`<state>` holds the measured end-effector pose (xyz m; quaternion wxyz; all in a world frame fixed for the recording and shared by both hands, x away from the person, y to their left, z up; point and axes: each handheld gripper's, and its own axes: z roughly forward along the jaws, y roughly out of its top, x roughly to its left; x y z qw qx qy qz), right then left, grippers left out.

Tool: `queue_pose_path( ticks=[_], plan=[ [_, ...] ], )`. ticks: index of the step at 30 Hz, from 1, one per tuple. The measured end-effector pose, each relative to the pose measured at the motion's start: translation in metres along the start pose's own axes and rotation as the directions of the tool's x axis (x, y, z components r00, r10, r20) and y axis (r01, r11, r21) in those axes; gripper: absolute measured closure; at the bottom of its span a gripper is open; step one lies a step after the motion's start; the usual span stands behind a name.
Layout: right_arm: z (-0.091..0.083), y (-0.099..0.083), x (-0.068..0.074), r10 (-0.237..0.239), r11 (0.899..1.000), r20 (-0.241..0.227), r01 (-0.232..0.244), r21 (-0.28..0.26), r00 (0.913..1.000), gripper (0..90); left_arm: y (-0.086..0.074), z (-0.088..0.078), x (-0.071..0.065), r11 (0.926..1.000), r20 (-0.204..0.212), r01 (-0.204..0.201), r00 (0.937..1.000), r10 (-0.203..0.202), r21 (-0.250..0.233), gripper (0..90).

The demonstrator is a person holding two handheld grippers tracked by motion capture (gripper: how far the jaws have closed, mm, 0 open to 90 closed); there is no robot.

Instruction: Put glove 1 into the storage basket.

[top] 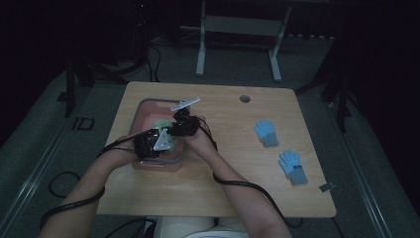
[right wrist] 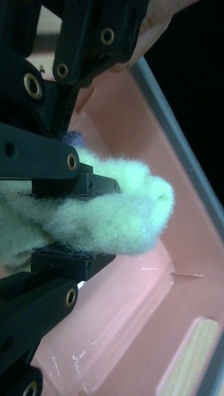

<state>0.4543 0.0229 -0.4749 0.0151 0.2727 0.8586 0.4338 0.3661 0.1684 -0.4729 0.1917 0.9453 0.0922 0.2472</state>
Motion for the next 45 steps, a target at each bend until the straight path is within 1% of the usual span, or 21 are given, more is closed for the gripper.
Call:
queue_pose_path(
  ticks=[3,7,11,16,19,21,24,25,27,28,29,32,34,37,38,39,40,41,42,43,45],
  plan=[
    [0.006,-0.002,-0.002,0.009,1.0,0.019,-0.009,-0.003,0.9998,69.3,0.0,0.009,0.003,0.9999,0.011,0.007,0.9999,-0.008,0.015,74.5],
    [0.005,-0.003,-0.003,0.009,1.0,0.046,-0.009,-0.008,0.9989,58.8,0.003,0.02,0.005,0.9976,0.031,0.013,0.9994,-0.015,0.068,74.4],
    [-0.006,-0.004,-0.006,0.019,0.999,0.074,-0.016,-0.043,0.9971,52.5,0.004,0.032,0.004,0.9917,0.076,0.012,0.9968,-0.021,0.128,74.2],
    [-0.022,-0.008,-0.015,0.049,0.996,0.101,-0.04,-0.083,0.9937,46.0,0.005,0.036,0.005,0.9904,0.105,0.041,0.9929,-0.055,0.132,71.3],
    [-0.038,-0.011,-0.019,0.055,0.992,0.118,-0.041,-0.12,0.9915,41.5,0.005,0.036,0.008,0.9876,0.113,0.072,0.9896,-0.089,0.139,61.0],
    [-0.048,-0.012,-0.019,0.046,0.991,0.13,-0.028,-0.134,0.9905,36.9,0.004,0.032,0.013,0.9811,0.068,0.135,0.987,-0.145,0.138,49.5],
    [-0.062,-0.016,-0.02,0.037,0.988,0.142,-0.015,-0.155,0.9892,31.0,0.003,0.025,0.021,0.9701,0.065,0.218,0.9719,-0.226,0.106,33.5],
    [-0.067,-0.017,-0.02,0.035,0.987,0.142,-0.011,-0.162,0.9892,29.5,0.003,0.021,0.023,0.969,0.064,0.23,0.9697,-0.236,0.092,26.4],
    [-0.078,-0.021,-0.021,0.027,0.987,0.121,-0.007,-0.163,0.9922,21.7,0.003,0.013,0.026,0.9615,0.046,0.27,0.961,-0.273,0.049,23.2],
    [-0.078,-0.021,-0.021,0.027,0.987,0.121,-0.007,-0.163,0.9922,21.7,0.003,0.013,0.026,0.9615,0.046,0.27,0.961,-0.273,0.049,20.8],
    [-0.086,-0.025,-0.02,0.017,0.987,0.111,0.001,-0.16,0.9937,19.7,0.005,0.005,0.029,0.9548,0.037,0.296,0.9541,-0.297,0.022,18.2],
    [-0.097,-0.032,-0.019,0.004,0.986,0.108,0.014,-0.166,0.9942,16.8,0.008,-0.007,0.03,0.9433,0.011,0.329,0.9442,-0.329,-0.042,13.8],
    [-0.104,-0.035,-0.018,-0.003,0.986,0.096,0.019,-0.166,0.9954,14.8,0.012,-0.014,0.029,0.9309,0.023,0.357,0.9342,-0.356,-0.079,7.1],
    [-0.113,-0.041,-0.018,-0.005,0.987,0.107,0.022,-0.161,0.9942,14.0,0.017,-0.02,0.025,0.9065,0.048,0.398,0.9173,-0.395,-0.141,6.1],
    [-0.113,-0.041,-0.018,-0.005,0.987,0.107,0.022,-0.161,0.9942,14.0,0.017,-0.02,0.025,0.9065,0.048,0.398,0.9173,-0.395,-0.141,5.8],
    [-0.12,-0.045,-0.02,0.004,0.985,0.091,0.012,-0.175,0.9959,14.0,0.021,-0.022,0.021,0.8917,0.05,0.417,0.9087,-0.414,-0.177,4.6],
    [-0.12,-0.045,-0.02,0.004,0.985,0.091,0.012,-0.175,0.9959,14.0,0.021,-0.022,0.021,0.8917,0.05,0.417,0.9087,-0.414,-0.177,4.2],
    [-0.126,-0.049,-0.022,-0.002,0.981,0.099,0.021,-0.191,0.9951,14.6,0.025,-0.024,0.017,0.875,0.052,0.435,0.8991,-0.435,-0.212,3.5],
    [-0.128,-0.051,-0.023,-0.013,0.98,0.105,0.033,-0.194,0.9944,14.6,0.025,-0.024,0.017,0.875,0.052,0.435,0.8991,-0.435,-0.212,3.0],
    [-0.13,-0.053,-0.024,-0.033,0.981,0.114,0.054,-0.188,0.9929,14.6,0.03,-0.025,0.012,0.8643,0.053,0.438,0.8967,-0.439,-0.247,3.0],
    [-0.133,-0.057,-0.024,-0.07,0.981,0.144,0.094,-0.17,0.9871,15.3,0.035,-0.025,0.006,0.8626,0.067,0.432,0.9002,-0.43,-0.263,3.2]
  ],
)
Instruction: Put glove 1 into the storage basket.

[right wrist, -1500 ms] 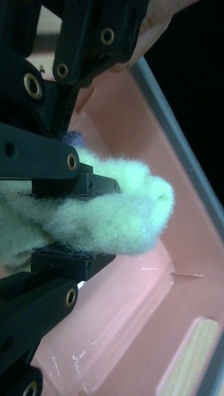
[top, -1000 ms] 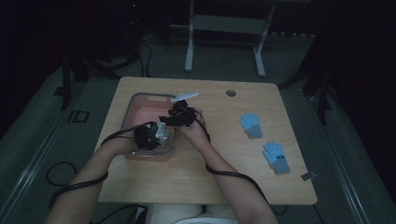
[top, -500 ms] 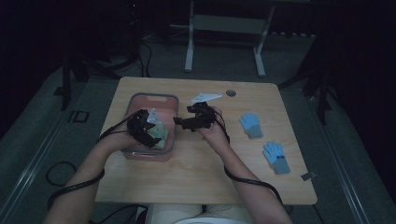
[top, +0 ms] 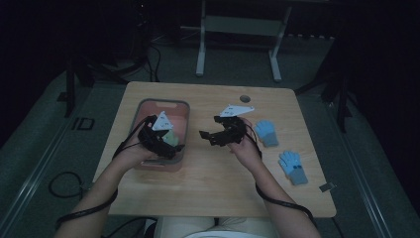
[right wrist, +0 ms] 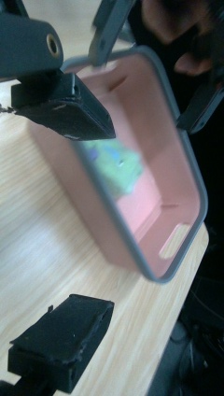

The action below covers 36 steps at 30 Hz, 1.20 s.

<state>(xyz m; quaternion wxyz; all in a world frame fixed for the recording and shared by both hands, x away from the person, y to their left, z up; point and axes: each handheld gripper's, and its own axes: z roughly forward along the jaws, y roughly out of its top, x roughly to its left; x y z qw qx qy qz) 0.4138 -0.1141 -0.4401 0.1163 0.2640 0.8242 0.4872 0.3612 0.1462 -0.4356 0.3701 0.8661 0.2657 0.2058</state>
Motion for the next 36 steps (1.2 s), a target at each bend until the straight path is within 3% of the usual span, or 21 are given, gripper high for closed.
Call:
queue_pose_path(
  ticks=[3,4,5,6,9,11,14,18,20,22,27,28,30,31,32,36],
  plan=[
    [-0.004,-0.005,-0.001,-0.011,1.0,0.002,0.011,0.014,0.9999,15.6,0.002,0.002,-0.009,0.9995,0.004,-0.021,0.9998,0.021,-0.021,3.7],
    [-0.009,-0.01,-0.003,0.009,1.0,0.012,-0.009,0.02,0.9999,15.6,0.004,0.006,-0.017,0.9988,0.017,-0.026,0.9995,0.027,-0.042,3.7],
    [-0.009,-0.01,-0.003,0.009,1.0,0.012,-0.009,0.02,0.9999,15.6,0.004,0.006,-0.017,0.9988,0.017,-0.026,0.9995,0.027,-0.042,3.7],
    [-0.014,-0.014,-0.006,0.055,0.998,0.014,-0.055,0.032,0.9984,12.8,0.006,0.009,-0.026,0.9978,0.039,-0.024,0.9989,0.027,-0.062,3.6],
    [-0.02,-0.021,-0.007,0.033,0.999,0.018,-0.034,0.038,0.9993,10.6,0.011,0.014,-0.039,0.9966,0.077,-0.038,0.9961,0.044,-0.073,3.6],
    [-0.023,-0.026,-0.01,0.043,0.998,0.03,-0.044,0.041,0.9986,10.9,0.013,0.016,-0.042,0.9963,0.095,-0.042,0.9943,0.049,-0.075,3.6],
    [-0.035,-0.032,-0.015,0.032,0.999,0.055,-0.033,0.005,0.998,15.8,0.02,0.025,-0.057,0.9943,0.12,-0.065,0.99,0.075,-0.085,3.6],
    [-0.053,-0.04,-0.026,0.027,0.999,0.1,-0.024,-0.031,0.9946,27.8,0.024,0.034,-0.072,0.9915,0.139,-0.058,0.9875,0.074,-0.117,3.6],
    [-0.06,-0.044,-0.033,0.022,0.999,0.13,-0.018,-0.028,0.9913,31.9,0.025,0.036,-0.075,0.9906,0.151,-0.055,0.9858,0.074,-0.125,3.6],
    [-0.067,-0.049,-0.039,0.028,0.999,0.154,-0.023,-0.031,0.9877,33.1,0.026,0.043,-0.084,0.989,0.177,-0.066,0.9802,0.089,-0.132,3.6],
    [-0.078,-0.056,-0.052,0.016,1.0,0.212,-0.011,-0.025,0.9771,35.9,0.026,0.05,-0.096,0.9872,0.192,-0.086,0.9751,0.111,-0.134,3.6],
    [-0.085,-0.061,-0.061,0.015,0.999,0.242,-0.006,-0.039,0.9702,37.7,0.026,0.053,-0.101,0.9855,0.2,-0.098,0.9717,0.125,-0.138,3.7],
    [-0.09,-0.064,-0.069,0.024,0.999,0.259,-0.014,-0.043,0.9654,38.5,0.024,0.056,-0.107,0.9839,0.21,-0.094,0.9697,0.125,-0.151,3.7],
    [-0.09,-0.064,-0.069,0.024,0.999,0.259,-0.014,-0.043,0.9654,38.5,0.024,0.056,-0.107,0.9839,0.21,-0.094,0.9697,0.125,-0.151,3.6],
    [-0.096,-0.069,-0.08,0.037,0.999,0.282,-0.026,-0.043,0.9587,40.0,0.023,0.059,-0.111,0.9841,0.212,-0.097,0.9689,0.128,-0.149,3.6],
    [-0.104,-0.076,-0.099,0.057,0.998,0.326,-0.048,-0.034,0.9438,42.3,0.015,0.069,-0.123,0.9833,0.218,-0.099,0.9671,0.131,-0.152,3.7]
  ],
)
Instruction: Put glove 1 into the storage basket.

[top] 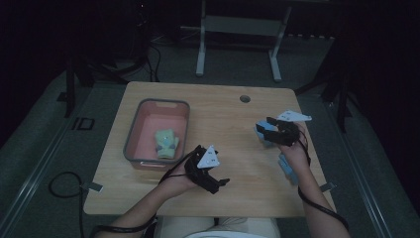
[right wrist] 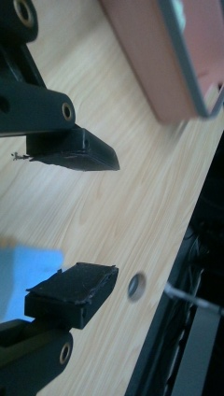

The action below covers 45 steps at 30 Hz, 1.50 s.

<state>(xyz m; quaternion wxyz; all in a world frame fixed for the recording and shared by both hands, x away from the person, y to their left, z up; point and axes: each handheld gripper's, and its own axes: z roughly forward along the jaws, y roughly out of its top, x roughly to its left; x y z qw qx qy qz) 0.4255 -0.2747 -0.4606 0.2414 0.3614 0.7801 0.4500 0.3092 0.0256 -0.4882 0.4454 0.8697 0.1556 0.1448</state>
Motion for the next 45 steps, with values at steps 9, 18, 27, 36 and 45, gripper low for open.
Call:
queue_pose_path(
  ticks=[9,18,27,36,45],
  plan=[
    [0.013,-0.014,-0.046,0.057,0.994,0.09,-0.065,0.087,0.9943,56.9,-0.024,0.019,-0.014,0.9995,0.007,0.012,0.9999,-0.012,0.028,3.7],
    [0.042,-0.035,-0.067,0.063,0.978,0.128,-0.087,0.191,0.9898,62.7,-0.047,0.026,-0.022,0.9981,-0.009,0.002,1.0,-0.001,0.061,3.7],
    [0.074,-0.056,-0.06,0.03,0.959,0.127,-0.064,0.276,0.9915,61.0,-0.058,0.023,-0.022,0.998,-0.024,0.025,0.9994,-0.024,0.058,3.7],
    [0.079,-0.061,-0.055,0.04,0.958,0.126,-0.074,0.279,0.9912,79.4,-0.059,0.024,-0.025,0.9982,-0.021,0.016,0.9997,-0.015,0.058,3.7],
    [0.08,-0.051,-0.038,0.015,0.953,0.24,-0.086,0.29,0.9707,88.1,-0.058,0.023,-0.024,0.9988,-0.032,0.014,0.9994,-0.013,0.047,3.7]
  ],
)
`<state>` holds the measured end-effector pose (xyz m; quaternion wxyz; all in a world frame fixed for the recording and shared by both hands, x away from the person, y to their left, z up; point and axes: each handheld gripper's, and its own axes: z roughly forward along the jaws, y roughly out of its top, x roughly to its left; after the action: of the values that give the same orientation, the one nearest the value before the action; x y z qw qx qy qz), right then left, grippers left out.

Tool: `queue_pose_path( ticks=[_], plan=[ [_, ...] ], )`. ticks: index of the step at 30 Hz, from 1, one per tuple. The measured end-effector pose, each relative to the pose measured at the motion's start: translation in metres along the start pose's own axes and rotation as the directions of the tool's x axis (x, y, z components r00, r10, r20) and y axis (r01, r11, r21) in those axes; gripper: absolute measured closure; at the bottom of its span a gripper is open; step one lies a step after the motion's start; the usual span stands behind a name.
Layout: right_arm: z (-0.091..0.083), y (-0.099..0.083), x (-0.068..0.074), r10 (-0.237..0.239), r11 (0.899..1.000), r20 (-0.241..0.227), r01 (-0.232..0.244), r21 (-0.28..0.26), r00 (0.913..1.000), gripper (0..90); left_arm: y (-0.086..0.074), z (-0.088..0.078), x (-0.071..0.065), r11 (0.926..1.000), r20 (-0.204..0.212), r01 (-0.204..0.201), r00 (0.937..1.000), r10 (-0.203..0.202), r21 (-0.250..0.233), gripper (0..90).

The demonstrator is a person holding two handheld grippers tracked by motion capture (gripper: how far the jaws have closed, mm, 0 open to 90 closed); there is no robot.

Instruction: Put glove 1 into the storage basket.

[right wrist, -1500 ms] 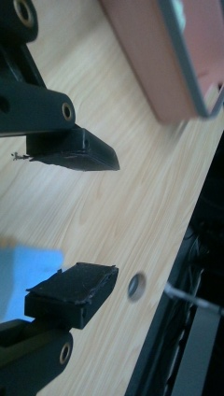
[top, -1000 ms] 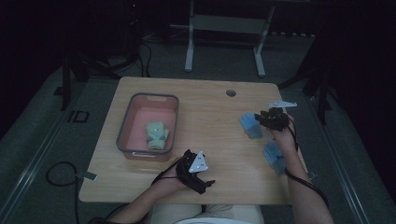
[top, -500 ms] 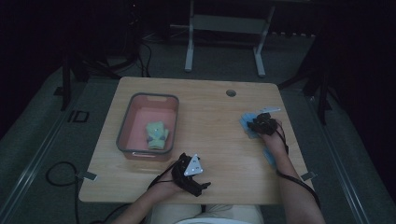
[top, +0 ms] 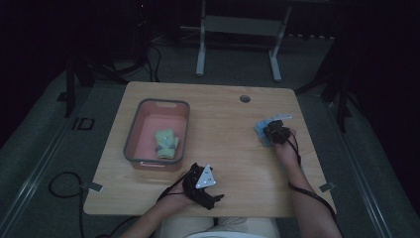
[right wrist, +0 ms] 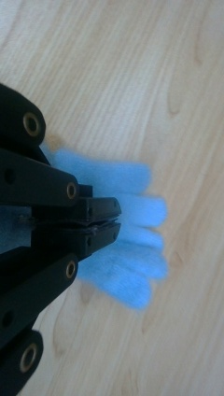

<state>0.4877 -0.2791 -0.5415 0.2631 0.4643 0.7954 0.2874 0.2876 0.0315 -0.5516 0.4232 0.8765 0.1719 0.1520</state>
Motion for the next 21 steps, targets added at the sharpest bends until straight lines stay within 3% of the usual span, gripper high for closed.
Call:
queue_pose_path(
  ticks=[4,6,9,11,12,20,21],
  plan=[
    [-0.025,0.015,0.018,0.041,0.997,-0.012,-0.041,-0.059,0.9991,88.2,-0.002,-0.001,0.001,1.0,-0.001,0.004,1.0,-0.004,-0.001,3.7],
    [-0.04,0.021,0.028,0.062,0.992,-0.006,-0.062,-0.113,0.9981,88.1,-0.002,-0.001,0.001,1.0,-0.003,0.005,1.0,-0.005,-0.003,3.7],
    [-0.058,0.028,0.046,0.047,0.984,-0.014,-0.049,-0.169,0.9988,88.1,-0.002,-0.003,0.003,0.9997,-0.002,0.017,0.9999,-0.017,-0.02,3.6],
    [-0.064,0.03,0.051,0.05,0.984,-0.027,-0.054,-0.172,0.9984,88.1,-0.002,-0.003,0.003,0.9997,-0.002,0.017,0.9999,-0.017,-0.02,3.6],
    [-0.074,0.034,0.065,0.042,0.983,-0.029,-0.046,-0.176,0.9987,88.1,-0.003,-0.003,0.004,0.9995,-0.001,0.023,0.9997,-0.023,-0.024,3.6],
    [-0.1,0.032,0.103,0.125,0.974,-0.049,-0.132,-0.185,0.991,88.2,-0.004,-0.006,0.004,0.9996,-0.007,0.015,0.9999,-0.015,-0.022,3.6],
    [-0.103,0.031,0.108,0.124,0.975,-0.034,-0.128,-0.183,0.9918,88.2,-0.004,-0.006,0.004,0.9996,-0.014,0.014,0.9998,-0.015,-0.024,3.6]
  ],
)
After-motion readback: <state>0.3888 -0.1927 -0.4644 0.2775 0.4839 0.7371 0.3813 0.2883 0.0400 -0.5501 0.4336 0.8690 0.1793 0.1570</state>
